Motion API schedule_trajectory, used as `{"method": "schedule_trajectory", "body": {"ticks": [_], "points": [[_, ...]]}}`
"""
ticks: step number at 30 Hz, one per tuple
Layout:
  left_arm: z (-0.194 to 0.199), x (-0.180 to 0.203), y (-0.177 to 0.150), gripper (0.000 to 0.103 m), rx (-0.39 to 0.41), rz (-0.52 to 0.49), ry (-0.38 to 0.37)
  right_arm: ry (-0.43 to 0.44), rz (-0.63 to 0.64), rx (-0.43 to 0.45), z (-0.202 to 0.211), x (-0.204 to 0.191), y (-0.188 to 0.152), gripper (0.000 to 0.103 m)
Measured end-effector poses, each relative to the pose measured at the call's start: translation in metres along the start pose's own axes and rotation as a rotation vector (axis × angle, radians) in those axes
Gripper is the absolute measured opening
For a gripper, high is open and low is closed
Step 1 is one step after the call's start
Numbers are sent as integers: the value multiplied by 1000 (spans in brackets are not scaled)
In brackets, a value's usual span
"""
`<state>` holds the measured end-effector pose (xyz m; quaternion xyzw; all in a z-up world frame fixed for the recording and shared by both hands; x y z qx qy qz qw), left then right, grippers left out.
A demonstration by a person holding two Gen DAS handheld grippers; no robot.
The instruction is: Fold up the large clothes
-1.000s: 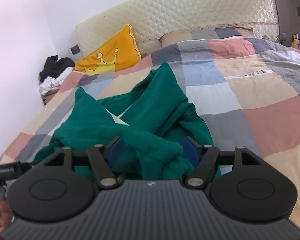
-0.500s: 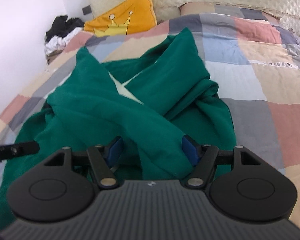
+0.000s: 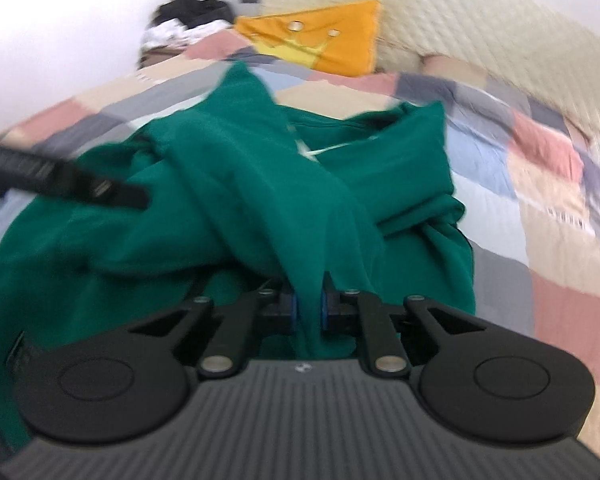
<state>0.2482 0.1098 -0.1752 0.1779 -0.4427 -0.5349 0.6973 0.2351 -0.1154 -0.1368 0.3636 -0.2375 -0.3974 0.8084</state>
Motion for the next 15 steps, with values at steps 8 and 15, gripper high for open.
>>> {"method": "schedule_trajectory", "body": {"ticks": [8,15], "points": [[-5,-4,-2,70,-53,166,-220,-7,150,-48,8,-38,-17,13],[-22,-11,-5,74,-91,296,-313,20,201,-109,4,-54,-28,13]]}}
Point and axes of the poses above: each gripper's, at about its wrist camera, not at the fingertips, and z roughly against the way its jaws point, x to its right, y to its top, the point moved 5 cm from there along -z, roughly the way its jaws point, and after that the axes turned 2 degrees about y, right-handed, at the moved point
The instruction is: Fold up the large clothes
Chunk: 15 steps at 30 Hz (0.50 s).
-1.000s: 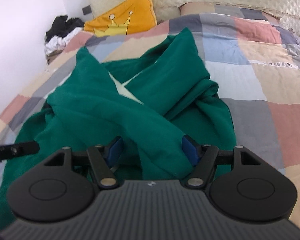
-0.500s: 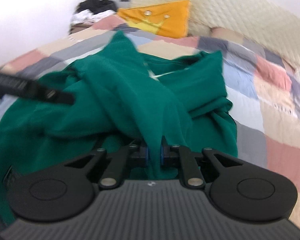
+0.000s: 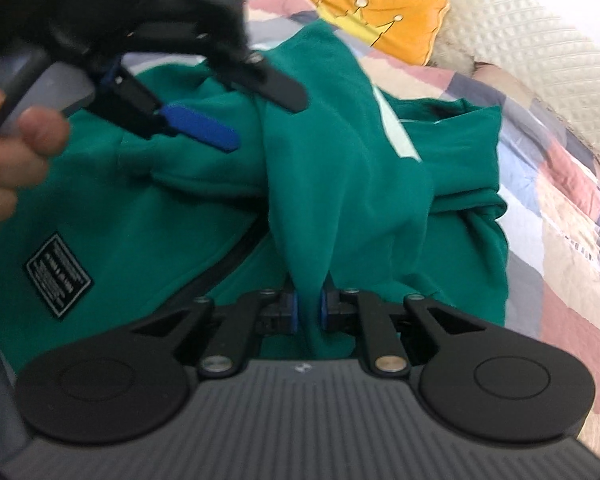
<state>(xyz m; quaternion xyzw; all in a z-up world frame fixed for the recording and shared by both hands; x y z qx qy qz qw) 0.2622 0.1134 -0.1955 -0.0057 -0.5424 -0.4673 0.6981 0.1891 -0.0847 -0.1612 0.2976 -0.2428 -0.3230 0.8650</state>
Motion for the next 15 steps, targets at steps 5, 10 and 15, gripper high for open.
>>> {"method": "schedule_trajectory", "body": {"ticks": [5,10,15], "points": [[-9,-6,2,73,3,24,9,16,27,-31,-5,-7,-4,13],[-22,-8,1,72,-8,9,44,21,35,-36,-6,-9,-4,13],[-38,-8,-2,30,-29,-42,127,24,34,-33,-6,-8,-4,15]]}}
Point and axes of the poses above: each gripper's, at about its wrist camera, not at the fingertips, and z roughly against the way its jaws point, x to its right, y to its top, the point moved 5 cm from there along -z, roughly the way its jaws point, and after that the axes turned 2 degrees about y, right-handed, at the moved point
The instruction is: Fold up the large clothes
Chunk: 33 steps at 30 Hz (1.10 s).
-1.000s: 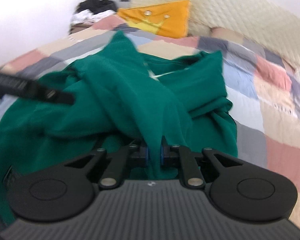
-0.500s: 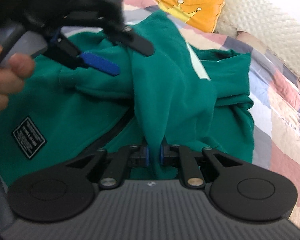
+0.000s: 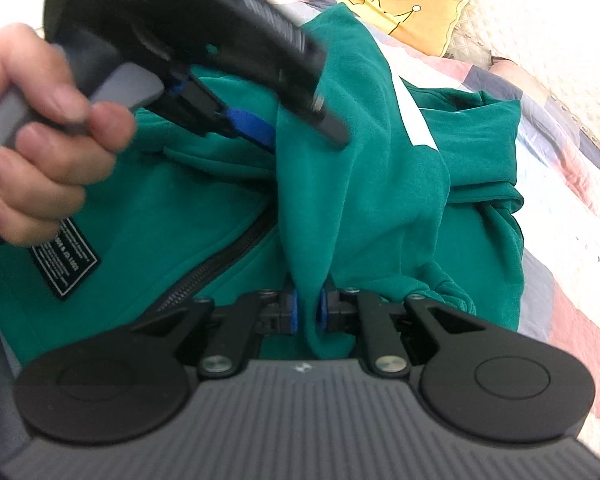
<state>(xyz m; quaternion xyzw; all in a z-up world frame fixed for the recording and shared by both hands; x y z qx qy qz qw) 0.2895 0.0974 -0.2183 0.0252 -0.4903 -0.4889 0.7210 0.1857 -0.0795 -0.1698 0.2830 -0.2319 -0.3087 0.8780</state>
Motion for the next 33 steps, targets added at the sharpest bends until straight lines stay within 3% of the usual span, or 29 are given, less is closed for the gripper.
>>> {"method": "schedule_trajectory", "body": {"ticks": [2,4,7,9,12,14,16,18,23,27,30,33], "points": [[-1,-3,0,15,6,12,2,10,-24,4,1,4,0,16],[2,-6,0,11,13,34,-8,34,-67,19,5,11,1,17],[14,-8,0,10,28,71,-31,90,-197,69,19,29,1,23],[24,-8,-1,9,49,54,-16,144,-312,125,33,45,0,30],[34,-10,-2,9,54,71,-4,205,-460,201,49,69,-3,34],[40,-14,-3,9,56,78,21,228,-554,239,55,87,-8,42],[43,-14,-5,9,60,49,52,234,-657,262,54,103,-15,60],[42,-13,-5,9,60,35,67,213,-754,241,45,117,-24,66],[41,-11,-4,10,57,27,79,148,-857,93,6,125,-47,66],[42,-15,-6,10,52,31,79,249,-964,83,-8,126,-52,66],[40,-14,-4,10,55,20,93,298,-962,72,-13,117,-51,65],[38,-10,-4,10,59,-1,105,270,-934,74,-9,115,-50,47]]}}
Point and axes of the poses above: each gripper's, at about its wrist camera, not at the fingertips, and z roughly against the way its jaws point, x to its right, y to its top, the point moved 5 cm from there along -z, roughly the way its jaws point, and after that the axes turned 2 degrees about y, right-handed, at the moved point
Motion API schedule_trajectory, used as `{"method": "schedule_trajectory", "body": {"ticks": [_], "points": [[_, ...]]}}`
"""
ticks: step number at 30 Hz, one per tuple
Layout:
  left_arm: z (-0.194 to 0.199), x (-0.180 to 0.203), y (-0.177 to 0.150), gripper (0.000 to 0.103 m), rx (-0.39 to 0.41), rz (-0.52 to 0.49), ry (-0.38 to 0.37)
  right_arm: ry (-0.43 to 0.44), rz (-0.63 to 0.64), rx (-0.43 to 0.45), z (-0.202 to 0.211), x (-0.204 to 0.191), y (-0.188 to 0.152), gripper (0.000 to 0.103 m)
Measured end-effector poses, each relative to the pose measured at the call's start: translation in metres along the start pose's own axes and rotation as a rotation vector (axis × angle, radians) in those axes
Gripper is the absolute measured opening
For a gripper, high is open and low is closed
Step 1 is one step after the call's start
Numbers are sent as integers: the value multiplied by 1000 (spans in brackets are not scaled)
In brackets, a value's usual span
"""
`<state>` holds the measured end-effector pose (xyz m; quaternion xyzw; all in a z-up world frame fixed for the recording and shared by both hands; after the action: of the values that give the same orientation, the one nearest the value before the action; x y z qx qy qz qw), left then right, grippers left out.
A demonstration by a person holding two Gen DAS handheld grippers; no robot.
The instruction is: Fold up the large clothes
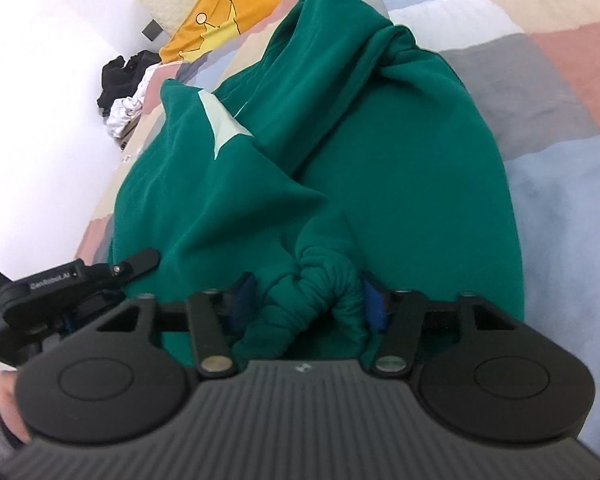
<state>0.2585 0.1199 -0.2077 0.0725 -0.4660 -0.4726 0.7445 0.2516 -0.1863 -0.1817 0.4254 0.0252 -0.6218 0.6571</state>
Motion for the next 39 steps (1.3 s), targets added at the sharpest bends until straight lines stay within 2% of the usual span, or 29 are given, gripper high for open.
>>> {"method": "schedule_trajectory", "body": {"ticks": [3,8,12,15,20,22,25,27,29,30,32,36,39], "points": [[1,2,0,10,4,-11,-1,6,9,66,14,-3,5,37],[11,11,2,10,46,-17,-78,68,97,273,64,-24,25,34],[14,19,0,10,47,5,-152,71,138,355,87,-26,32,34],[8,22,-5,10,28,-2,-151,-5,139,342,82,-15,34,34],[-15,25,-18,10,-58,-94,-20,-200,133,175,38,7,23,35],[-20,23,-21,11,-74,-122,13,-222,107,125,27,14,17,36],[-21,20,-19,13,-79,-106,8,-226,87,111,24,19,17,39],[-18,17,-17,21,-84,-72,1,-211,94,119,28,16,18,41],[-10,12,-14,49,-89,-27,-6,-229,122,124,33,8,16,43],[-6,9,-13,54,-92,-15,-7,-233,129,127,36,6,15,47],[7,4,-10,56,-88,-4,-12,-221,119,130,44,2,12,53],[39,1,-6,60,-75,-40,40,-210,50,140,66,6,0,68],[63,-2,-7,64,-82,-92,95,-224,-7,151,83,13,-8,70]]}}
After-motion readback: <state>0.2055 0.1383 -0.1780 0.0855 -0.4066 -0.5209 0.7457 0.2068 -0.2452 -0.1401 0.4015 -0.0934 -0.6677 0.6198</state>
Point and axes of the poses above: each gripper's, at about its wrist camera, not at the fingertips, and z roughly against the way its jaws point, x to its right, y to its top, the point moved 5 cm from there along -z, roughly the way its jaws point, and after that the axes turned 2 degrees about y, right-handed, at the moved point
